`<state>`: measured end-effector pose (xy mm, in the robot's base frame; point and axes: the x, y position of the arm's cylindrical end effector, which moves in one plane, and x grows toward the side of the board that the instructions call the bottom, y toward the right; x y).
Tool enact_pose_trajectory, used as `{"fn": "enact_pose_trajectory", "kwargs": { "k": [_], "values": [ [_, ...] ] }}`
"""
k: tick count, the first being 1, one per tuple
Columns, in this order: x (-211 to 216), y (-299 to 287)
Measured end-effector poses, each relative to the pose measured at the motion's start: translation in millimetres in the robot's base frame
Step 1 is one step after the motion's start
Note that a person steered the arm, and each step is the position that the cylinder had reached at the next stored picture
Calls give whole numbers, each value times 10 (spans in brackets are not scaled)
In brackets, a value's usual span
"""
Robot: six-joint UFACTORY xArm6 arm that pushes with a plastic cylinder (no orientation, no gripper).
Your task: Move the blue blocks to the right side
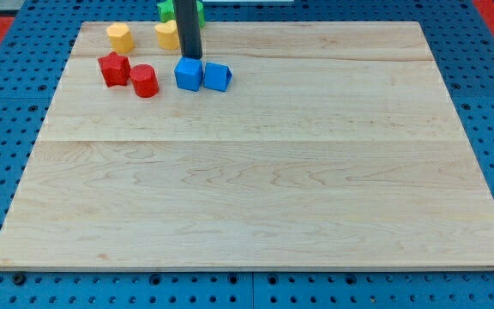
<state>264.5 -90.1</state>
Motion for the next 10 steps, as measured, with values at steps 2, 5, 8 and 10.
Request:
{"fn": "enact_pose_trajectory", "kwargs": {
  "k": [2,5,8,10],
  "values": [
    [320,-344],
    [361,-151],
    [620,247],
    [447,976]
  ]
}}
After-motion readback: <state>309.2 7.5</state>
